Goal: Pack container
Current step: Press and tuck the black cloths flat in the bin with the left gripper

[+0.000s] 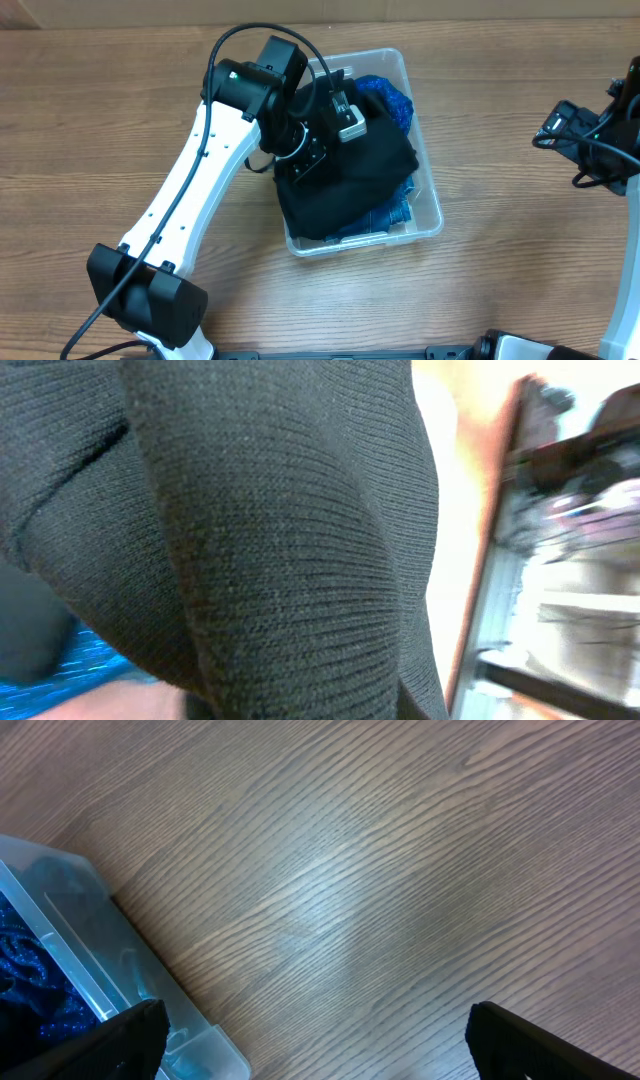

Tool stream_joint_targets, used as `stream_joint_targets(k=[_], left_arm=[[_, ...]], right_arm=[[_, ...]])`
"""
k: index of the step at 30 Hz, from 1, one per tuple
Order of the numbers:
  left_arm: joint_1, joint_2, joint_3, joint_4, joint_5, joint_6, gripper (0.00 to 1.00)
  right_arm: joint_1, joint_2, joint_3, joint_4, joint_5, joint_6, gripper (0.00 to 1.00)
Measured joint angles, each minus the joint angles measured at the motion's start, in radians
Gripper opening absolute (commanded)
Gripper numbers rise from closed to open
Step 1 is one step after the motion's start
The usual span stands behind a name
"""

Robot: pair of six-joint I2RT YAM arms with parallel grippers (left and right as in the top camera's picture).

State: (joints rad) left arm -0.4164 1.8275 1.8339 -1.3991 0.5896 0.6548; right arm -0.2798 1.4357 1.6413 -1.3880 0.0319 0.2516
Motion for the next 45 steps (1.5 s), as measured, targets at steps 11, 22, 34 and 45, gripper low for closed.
stream_joint_targets(k=[11,22,34,45], left_arm=[[-0.077,0.091,0.0,0.028,-0.068,0.113,0.04],[-0.16,0.221,0.0,0.032,-0.01,0.187,0.04],[-0.043,0.262,0.003,0.248,-0.146,-0.102,1.0],[0.025,0.262,0.174,0.153,-0.163,-0.223,1.0]], right_arm=[[0.0,0.0,0.0,0.0,0.001,0.003,1.0],[0.0,0.0,0.0,-0.001,0.001,0.003,1.0],[0.0,0.0,0.0,-0.003,0.0,0.003,1.0],[0.0,0.0,0.0,-0.003,0.0,0.003,1.0]])
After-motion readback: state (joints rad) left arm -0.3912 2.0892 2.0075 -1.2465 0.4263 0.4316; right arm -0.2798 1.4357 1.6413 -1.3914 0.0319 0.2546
